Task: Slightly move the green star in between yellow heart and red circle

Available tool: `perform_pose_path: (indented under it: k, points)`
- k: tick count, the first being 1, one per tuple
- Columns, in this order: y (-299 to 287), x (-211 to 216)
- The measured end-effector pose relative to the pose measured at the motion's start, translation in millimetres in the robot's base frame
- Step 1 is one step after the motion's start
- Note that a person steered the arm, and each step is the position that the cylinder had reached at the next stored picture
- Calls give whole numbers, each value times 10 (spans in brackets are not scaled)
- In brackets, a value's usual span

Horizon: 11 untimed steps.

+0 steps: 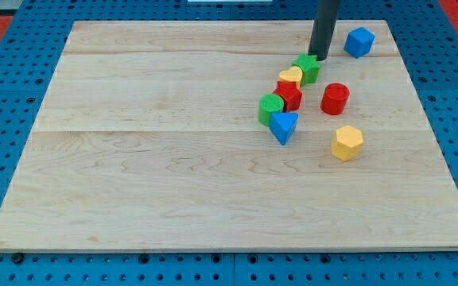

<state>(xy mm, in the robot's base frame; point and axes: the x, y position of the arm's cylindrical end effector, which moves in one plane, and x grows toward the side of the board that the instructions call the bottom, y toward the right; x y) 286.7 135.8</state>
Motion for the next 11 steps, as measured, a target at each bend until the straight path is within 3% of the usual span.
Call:
perform_pose_path:
  k: [1, 3, 7, 11]
  points:
    - [-471, -6]
    - [-771, -14]
    - [159, 229]
    - [262, 736]
